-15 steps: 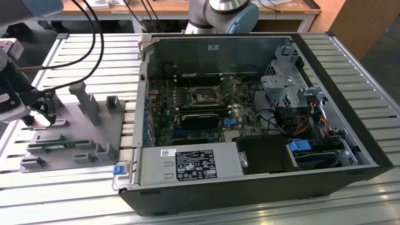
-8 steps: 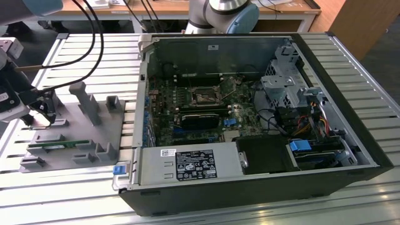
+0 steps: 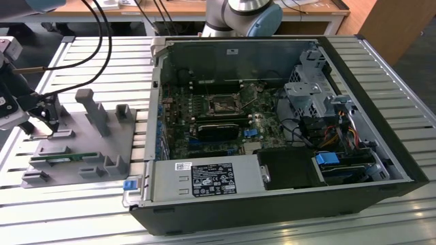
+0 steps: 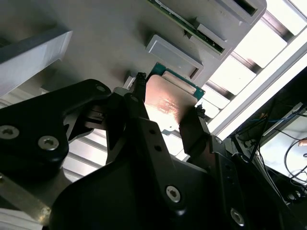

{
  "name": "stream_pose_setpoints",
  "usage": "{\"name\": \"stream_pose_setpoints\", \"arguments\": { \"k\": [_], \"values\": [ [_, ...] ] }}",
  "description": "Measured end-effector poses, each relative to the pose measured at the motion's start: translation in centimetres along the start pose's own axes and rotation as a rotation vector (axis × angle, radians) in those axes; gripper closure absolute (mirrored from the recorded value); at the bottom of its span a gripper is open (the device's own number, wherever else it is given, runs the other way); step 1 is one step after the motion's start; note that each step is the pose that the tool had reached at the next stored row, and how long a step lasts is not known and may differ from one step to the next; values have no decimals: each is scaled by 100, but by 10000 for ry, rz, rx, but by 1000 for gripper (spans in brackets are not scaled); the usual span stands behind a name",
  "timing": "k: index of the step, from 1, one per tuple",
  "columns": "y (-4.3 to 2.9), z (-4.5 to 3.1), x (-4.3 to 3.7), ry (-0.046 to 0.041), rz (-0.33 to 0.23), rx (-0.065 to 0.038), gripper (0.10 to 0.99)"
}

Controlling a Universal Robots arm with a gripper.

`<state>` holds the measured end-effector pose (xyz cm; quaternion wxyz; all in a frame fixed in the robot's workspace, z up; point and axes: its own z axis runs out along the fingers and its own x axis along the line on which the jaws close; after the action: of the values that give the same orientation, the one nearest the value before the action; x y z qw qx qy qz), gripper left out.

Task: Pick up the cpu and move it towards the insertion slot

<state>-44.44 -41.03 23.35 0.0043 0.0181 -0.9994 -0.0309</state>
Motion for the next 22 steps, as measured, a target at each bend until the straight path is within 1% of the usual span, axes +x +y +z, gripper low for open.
{"name": "stream_pose_setpoints", "arguments": {
  "k": [10, 18, 22],
  "values": [
    [2, -38, 0, 0, 0, 0, 557],
    [7, -110, 1, 0, 0, 0, 557],
    [8, -130, 1, -3, 0, -1, 557]
  ]
}}
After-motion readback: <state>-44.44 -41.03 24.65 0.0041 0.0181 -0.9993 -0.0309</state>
